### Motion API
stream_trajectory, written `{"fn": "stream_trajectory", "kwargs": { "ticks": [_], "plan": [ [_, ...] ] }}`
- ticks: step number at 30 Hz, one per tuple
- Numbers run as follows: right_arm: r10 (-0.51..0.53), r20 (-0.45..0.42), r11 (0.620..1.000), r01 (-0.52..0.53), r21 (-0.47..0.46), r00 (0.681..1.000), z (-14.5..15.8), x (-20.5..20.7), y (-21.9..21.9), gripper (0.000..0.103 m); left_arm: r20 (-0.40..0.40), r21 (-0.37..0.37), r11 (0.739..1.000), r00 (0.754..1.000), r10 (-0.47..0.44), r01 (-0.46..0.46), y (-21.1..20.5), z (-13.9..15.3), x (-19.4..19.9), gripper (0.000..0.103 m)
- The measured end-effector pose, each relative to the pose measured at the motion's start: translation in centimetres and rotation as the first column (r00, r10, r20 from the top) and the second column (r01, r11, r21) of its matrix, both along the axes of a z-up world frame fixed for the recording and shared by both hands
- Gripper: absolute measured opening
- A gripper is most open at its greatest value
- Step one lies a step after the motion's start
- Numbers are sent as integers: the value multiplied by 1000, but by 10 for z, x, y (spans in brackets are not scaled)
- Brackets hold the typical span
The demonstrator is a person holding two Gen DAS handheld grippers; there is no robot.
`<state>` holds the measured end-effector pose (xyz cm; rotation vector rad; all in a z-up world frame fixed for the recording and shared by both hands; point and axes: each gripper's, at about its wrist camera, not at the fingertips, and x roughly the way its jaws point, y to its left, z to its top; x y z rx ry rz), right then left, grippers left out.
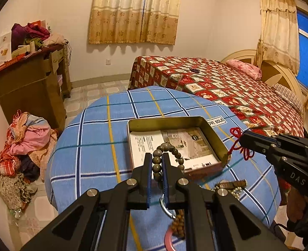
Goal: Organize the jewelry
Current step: 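Lift the dark bead bracelet and red string and carry both over the tin, then open both tools to drop the bracelet and red string into the tin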
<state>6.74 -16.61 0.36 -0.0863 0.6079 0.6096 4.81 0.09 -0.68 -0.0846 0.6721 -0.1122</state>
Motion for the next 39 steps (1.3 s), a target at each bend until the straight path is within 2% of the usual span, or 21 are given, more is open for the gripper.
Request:
{"fn": "stream_trajectory", "kwargs": {
  "ticks": [11, 21, 39],
  "plan": [
    [-17, -15, 1000, 17, -15, 1000, -6, 36, 4, 7, -17, 42, 999, 1000, -1, 1, -1, -4, 39, 8],
    [-46, -41, 998, 44, -41, 998, -18, 67, 8, 7, -74, 55, 998, 997, 2, 2, 1, -20, 71, 8],
    [-81, -112, 992, 70, -103, 990, -48, 99, 16, 9, -107, 76, 997, 994, -7, 15, 1, -34, 94, 9]
  ]
}}
